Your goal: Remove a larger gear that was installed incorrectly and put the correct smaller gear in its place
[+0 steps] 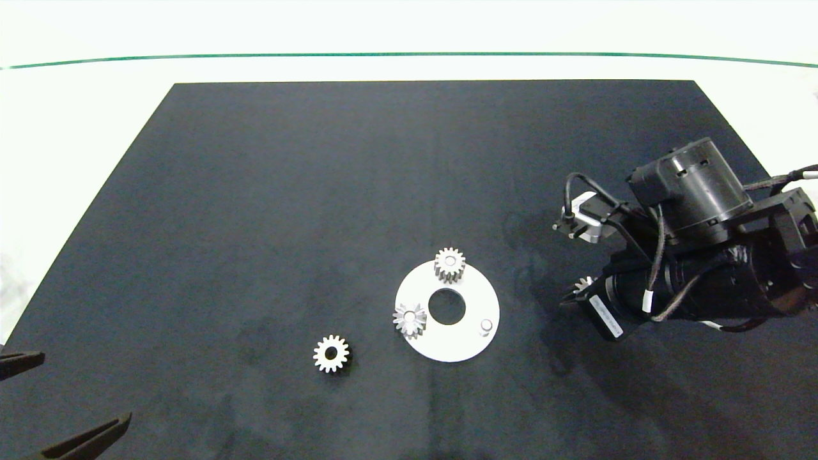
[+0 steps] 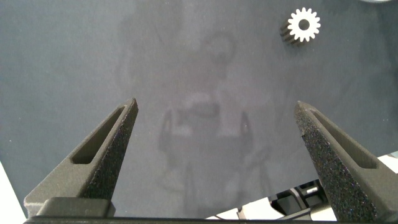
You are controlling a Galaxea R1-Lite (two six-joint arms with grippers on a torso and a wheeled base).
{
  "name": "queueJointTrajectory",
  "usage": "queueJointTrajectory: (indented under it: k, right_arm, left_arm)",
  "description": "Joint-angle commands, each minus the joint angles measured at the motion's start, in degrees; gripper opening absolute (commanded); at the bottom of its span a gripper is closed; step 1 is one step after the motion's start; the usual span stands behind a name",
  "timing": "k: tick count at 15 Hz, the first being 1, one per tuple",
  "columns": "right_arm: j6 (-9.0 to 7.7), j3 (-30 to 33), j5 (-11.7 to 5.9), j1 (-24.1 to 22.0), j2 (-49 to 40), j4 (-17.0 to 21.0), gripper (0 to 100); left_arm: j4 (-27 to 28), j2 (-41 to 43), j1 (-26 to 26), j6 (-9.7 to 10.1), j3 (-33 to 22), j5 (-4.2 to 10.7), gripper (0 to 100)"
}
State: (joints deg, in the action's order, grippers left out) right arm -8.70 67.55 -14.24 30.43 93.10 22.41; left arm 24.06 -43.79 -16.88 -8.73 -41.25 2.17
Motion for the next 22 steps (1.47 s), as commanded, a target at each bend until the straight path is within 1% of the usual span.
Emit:
queueJointTrajectory:
  k: [1, 5, 6, 7, 12, 13, 14, 16, 21, 22]
  right_arm:
    - [0.79, -2.4, 0.18, -2.0, -0.4, -0.1, 31]
    - [1.06, -2.6, 0.35, -3.5, -0.2, -0.2, 31]
    - [2.11, -2.9, 0.18, -3.9, 0.1, -0.2, 31]
    - [2.38, -3.0, 0.18, -4.1, 0.2, -0.2, 31]
    - [2.46, -3.4, 0.26, -5.6, 0.3, -0.2, 31]
    - [2.38, -3.4, 0.53, -5.6, 0.2, -0.2, 31]
    - [2.46, -3.3, 0.88, -5.6, 0.0, -0.2, 100]
    - [2.46, -3.3, 0.97, -5.6, -1.1, -0.2, 100]
    - [2.11, -4.1, 1.32, -5.3, -7.5, 0.4, 100]
    - [2.20, -4.5, 2.02, -5.4, -8.8, 0.4, 100]
  left_arm:
    - [0.2, -0.3, 0.1, -0.06, 0.0, 0.03, 100]
    - [0.1, -0.3, 0.1, -0.06, -0.1, 0.03, 100]
    - [0.1, -0.2, 0.2, -0.06, 0.0, 0.03, 100]
    - [0.1, -0.2, 0.2, -0.06, 0.1, 0.03, 100]
    - [0.2, -0.2, 0.4, -0.06, 0.1, 0.03, 100]
    - [0.1, -0.2, 0.5, -0.06, 0.0, 0.03, 100]
    - [0.1, -0.2, 0.5, -0.06, -0.1, 0.03, 100]
    - [0.2, 0.0, 0.4, -0.06, 0.0, 0.03, 100]
    - [0.3, 0.0, 0.4, -0.15, 0.4, 0.03, 100]
    - [0.2, 0.0, 0.3, -0.15, 0.4, 0.03, 100]
